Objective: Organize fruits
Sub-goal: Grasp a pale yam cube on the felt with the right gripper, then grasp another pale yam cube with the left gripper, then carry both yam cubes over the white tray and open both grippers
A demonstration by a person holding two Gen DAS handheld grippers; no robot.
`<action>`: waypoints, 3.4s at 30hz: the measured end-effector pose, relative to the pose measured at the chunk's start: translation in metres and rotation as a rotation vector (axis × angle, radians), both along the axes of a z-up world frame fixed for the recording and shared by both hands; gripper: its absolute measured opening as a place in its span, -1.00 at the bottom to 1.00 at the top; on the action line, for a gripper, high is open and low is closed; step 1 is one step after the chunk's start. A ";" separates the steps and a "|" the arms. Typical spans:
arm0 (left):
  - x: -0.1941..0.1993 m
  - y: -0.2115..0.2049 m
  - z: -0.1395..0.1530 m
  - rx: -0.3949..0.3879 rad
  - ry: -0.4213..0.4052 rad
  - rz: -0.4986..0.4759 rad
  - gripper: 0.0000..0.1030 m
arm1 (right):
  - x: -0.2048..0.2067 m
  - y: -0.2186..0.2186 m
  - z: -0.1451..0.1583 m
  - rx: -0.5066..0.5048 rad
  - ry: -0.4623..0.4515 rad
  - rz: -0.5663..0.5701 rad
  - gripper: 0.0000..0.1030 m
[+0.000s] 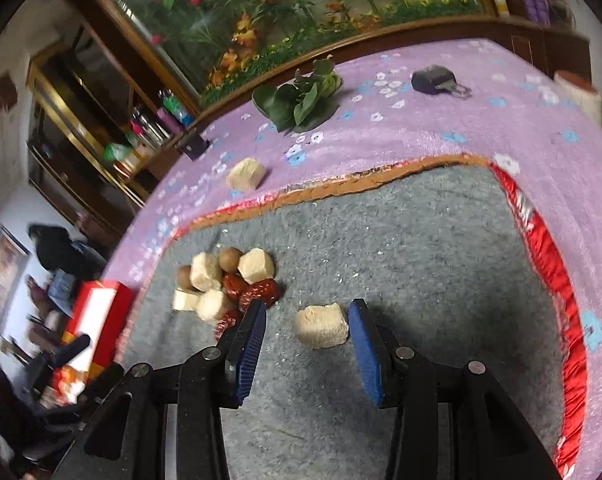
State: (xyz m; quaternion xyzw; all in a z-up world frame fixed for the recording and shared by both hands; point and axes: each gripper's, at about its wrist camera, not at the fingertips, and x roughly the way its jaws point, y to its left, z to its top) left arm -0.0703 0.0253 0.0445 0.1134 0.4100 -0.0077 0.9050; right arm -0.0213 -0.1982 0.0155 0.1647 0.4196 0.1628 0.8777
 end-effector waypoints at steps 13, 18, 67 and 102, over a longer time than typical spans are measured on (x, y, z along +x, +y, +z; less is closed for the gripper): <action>0.054 -0.026 -0.016 -0.077 0.092 -0.084 0.39 | 0.001 0.014 -0.010 -0.176 -0.031 -0.025 -0.42; 0.070 -0.034 -0.025 -0.086 0.122 -0.098 0.32 | 0.002 0.014 -0.010 -0.172 -0.027 -0.026 -0.42; 0.043 -0.013 -0.005 -0.216 -0.009 -0.122 -0.53 | -0.008 0.016 0.001 -0.115 -0.092 0.000 -0.44; -0.109 0.203 0.020 -0.104 -0.242 0.407 -0.52 | -0.081 0.280 0.043 0.020 -0.245 0.508 -0.45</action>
